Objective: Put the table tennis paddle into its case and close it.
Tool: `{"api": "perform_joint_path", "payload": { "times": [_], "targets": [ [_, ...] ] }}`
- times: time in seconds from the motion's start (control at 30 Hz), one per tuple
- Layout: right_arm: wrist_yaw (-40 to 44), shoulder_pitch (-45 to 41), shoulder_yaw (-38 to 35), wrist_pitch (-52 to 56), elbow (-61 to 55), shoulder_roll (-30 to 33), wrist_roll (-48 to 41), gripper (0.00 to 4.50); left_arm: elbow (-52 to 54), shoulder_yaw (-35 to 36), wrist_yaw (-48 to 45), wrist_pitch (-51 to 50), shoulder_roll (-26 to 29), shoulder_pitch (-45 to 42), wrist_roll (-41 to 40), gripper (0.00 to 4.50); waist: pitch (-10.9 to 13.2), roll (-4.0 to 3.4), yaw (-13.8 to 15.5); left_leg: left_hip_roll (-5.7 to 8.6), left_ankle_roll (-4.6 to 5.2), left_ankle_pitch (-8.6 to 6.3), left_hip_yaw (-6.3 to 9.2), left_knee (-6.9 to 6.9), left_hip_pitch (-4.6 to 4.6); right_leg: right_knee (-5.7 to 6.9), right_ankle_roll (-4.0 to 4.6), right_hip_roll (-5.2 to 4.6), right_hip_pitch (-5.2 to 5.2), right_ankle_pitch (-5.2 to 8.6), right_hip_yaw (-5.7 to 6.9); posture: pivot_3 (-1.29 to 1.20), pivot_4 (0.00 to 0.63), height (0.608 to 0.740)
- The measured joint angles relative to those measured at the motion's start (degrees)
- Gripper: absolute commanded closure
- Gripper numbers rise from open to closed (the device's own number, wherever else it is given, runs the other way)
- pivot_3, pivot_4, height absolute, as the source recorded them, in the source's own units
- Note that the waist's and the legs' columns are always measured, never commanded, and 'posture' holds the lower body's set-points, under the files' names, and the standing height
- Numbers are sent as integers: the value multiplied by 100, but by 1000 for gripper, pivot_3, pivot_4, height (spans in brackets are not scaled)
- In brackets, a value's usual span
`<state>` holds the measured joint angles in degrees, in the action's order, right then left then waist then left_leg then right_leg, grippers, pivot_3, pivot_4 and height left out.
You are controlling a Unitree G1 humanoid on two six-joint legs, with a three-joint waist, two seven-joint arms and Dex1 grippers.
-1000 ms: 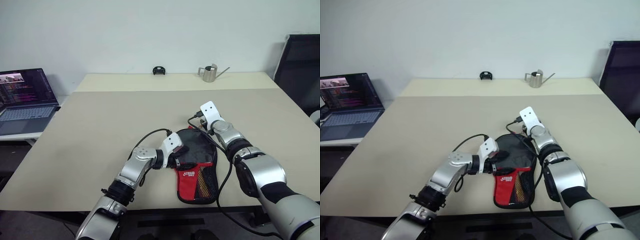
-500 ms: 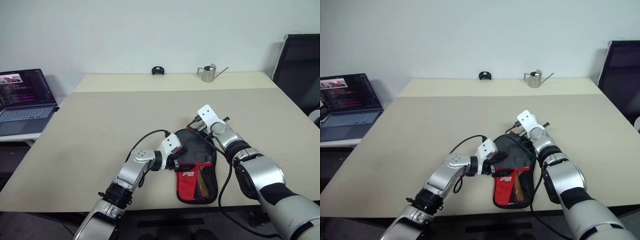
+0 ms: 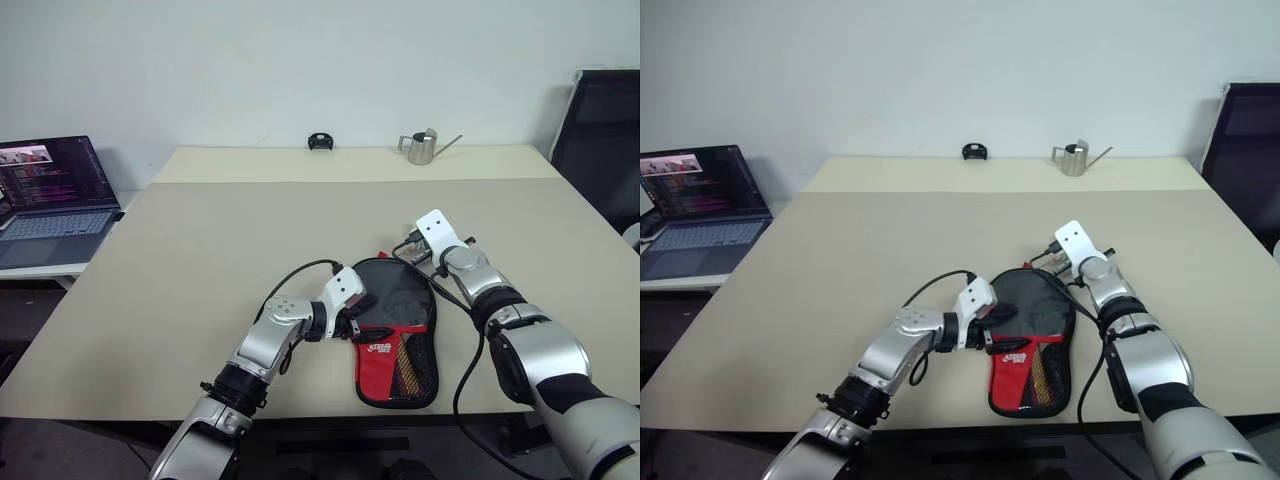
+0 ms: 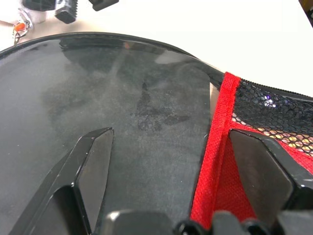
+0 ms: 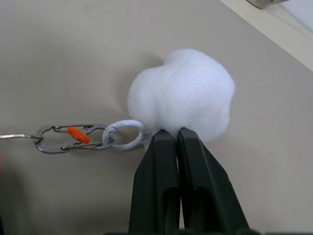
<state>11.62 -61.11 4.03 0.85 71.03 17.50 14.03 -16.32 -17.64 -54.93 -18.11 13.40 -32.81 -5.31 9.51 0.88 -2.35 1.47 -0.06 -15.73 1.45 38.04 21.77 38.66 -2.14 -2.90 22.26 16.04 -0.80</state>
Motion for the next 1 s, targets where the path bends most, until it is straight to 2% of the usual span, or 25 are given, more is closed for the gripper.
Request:
{"api": "perform_joint_path", "payload": {
  "times": [0.1,0.27,0.4,0.73,0.83,1.0],
  "targets": [
    [184,367,-20,93,-523,97,-99,4477,-62,-5,-50,32,-11,-33,-1,396,-1,1,17,0,0,0,0,-1,0,-2,0,0,-1,0,0,0,150,740],
    [667,1996,-101,1052,-3222,281,-414,4477,-179,-14,-89,130,-27,-78,-2,396,-6,1,63,-1,0,-1,6,-4,4,-10,-2,0,-3,1,3,0,150,740],
    [919,2864,-112,2169,-5031,306,-589,4477,-237,-8,-89,143,-22,-99,-1,396,-9,2,64,-1,0,-1,7,-3,0,-6,-3,1,-3,1,4,0,150,740],
    [1144,3708,-198,4091,-7662,508,-907,4477,-343,-16,-102,255,-47,-139,-3,396,-9,3,82,1,0,-1,10,-4,4,-11,-4,2,-2,2,10,0,150,740],
    [1201,3927,-339,4553,-8068,694,-984,3862,-380,-8,-115,284,-49,-150,-3,396,-8,3,87,1,0,-1,10,-4,3,-12,-4,2,-2,2,10,0,150,740],
    [1147,3981,-870,5132,-8623,666,-1275,2069,-454,-4,-153,349,-55,-166,-3,396,-8,4,85,0,0,-1,10,-4,2,-10,-5,3,-2,2,10,0,150,740]
  ]
}}
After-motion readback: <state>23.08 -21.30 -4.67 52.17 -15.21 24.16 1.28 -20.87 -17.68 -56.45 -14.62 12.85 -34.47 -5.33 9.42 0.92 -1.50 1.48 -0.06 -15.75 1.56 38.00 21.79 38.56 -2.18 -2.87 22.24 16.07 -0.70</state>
